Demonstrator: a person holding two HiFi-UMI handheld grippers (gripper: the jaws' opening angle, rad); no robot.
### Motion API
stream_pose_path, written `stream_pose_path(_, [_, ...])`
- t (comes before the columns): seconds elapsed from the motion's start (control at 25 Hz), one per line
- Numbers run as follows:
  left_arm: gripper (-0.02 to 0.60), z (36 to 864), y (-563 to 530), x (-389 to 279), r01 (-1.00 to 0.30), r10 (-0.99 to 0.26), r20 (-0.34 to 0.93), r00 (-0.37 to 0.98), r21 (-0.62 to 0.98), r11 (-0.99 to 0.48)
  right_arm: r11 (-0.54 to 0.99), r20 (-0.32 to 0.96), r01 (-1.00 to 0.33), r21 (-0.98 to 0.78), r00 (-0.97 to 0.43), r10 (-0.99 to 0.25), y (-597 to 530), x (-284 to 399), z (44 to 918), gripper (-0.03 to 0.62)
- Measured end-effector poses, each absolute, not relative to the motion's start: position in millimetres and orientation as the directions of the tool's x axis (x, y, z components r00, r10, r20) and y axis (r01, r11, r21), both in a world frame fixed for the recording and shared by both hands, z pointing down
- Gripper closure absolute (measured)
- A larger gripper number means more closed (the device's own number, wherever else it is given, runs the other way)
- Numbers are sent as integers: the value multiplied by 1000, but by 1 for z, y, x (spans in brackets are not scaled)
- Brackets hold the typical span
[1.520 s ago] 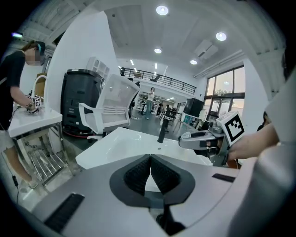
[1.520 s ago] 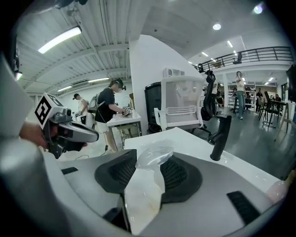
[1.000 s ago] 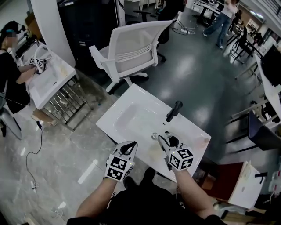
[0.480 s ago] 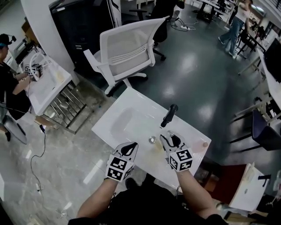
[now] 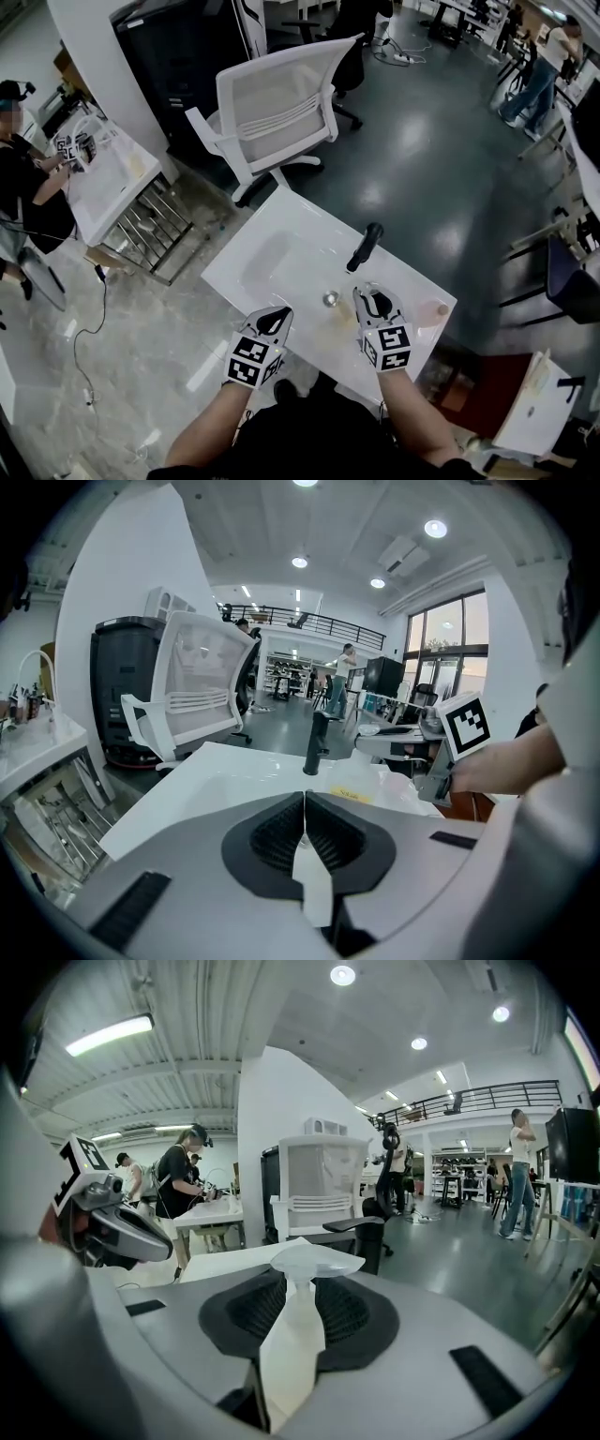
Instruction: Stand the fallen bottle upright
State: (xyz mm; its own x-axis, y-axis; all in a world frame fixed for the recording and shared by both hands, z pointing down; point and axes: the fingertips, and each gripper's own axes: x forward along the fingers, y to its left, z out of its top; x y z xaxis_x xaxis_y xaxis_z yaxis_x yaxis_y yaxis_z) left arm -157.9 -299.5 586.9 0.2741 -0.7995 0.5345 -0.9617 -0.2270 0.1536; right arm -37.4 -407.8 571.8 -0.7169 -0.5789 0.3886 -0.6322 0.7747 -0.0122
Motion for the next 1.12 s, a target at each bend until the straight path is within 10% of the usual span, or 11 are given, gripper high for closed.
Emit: stream_pose_path(1.12, [563, 552, -319, -21, -831, -719, 428, 547, 175, -528, 522, 234, -852, 34, -501, -833, -350, 156, 433, 483])
